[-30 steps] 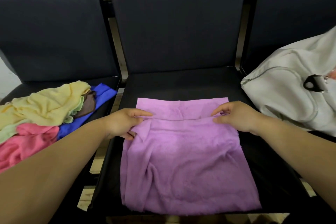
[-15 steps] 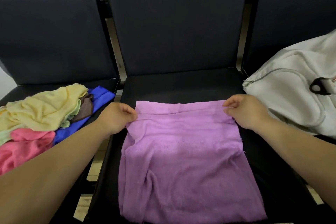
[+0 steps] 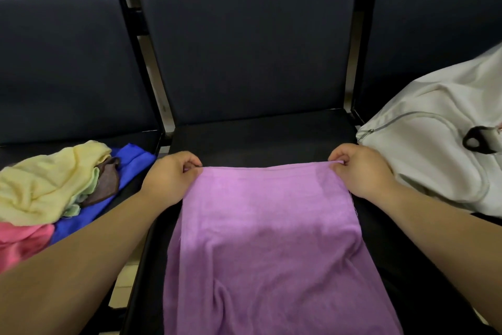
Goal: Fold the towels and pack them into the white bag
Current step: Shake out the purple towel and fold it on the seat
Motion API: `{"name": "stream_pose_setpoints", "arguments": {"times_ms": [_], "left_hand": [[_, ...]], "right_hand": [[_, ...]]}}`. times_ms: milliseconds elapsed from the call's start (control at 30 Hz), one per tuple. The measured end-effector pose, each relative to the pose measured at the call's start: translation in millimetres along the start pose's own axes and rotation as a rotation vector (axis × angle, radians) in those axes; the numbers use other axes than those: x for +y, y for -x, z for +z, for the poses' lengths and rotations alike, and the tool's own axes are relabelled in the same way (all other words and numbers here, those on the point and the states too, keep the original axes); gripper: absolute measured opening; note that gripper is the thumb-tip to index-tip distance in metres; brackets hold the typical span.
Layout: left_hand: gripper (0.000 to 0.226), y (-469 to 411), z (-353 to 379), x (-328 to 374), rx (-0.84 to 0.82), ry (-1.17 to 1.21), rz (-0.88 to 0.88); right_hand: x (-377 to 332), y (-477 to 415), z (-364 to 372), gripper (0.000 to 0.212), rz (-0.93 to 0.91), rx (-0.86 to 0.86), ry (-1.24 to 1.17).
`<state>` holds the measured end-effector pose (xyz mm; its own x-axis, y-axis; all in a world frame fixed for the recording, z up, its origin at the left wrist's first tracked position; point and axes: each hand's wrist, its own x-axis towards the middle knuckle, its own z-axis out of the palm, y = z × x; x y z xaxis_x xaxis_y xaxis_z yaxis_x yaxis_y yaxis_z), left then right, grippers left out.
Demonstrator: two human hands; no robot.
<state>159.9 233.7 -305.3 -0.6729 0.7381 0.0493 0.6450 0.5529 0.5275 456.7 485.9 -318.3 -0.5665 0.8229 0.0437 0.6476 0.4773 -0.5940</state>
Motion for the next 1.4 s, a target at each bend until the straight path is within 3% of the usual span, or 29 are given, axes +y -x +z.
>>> {"name": "stream_pose_setpoints", "arguments": {"times_ms": [467, 967, 1100, 1233, 1400], "left_hand": [[0.006, -7, 9, -11, 0.091, -0.056, 0.011], [0.012, -3, 7, -11, -0.047, -0.287, 0.124], [0.008, 3, 6, -15, -0.010, -0.342, 0.128], [0.004, 8, 5, -14, -0.012, -0.333, 0.133], [0.003, 12, -4, -18, -0.014, -0.255, 0.087]], "right_hand": [[-2, -8, 7, 0.008, 0.084, 0.084, 0.037], [-5, -5, 2, 0.005, -0.006, -0.125, 0.179], [-6, -3, 0, 0.019, -0.022, -0.195, 0.183], [-7, 0, 7, 0.005, -0.055, -0.175, 0.255], [-9, 5, 9, 0.017, -0.119, -0.148, 0.395]]}}
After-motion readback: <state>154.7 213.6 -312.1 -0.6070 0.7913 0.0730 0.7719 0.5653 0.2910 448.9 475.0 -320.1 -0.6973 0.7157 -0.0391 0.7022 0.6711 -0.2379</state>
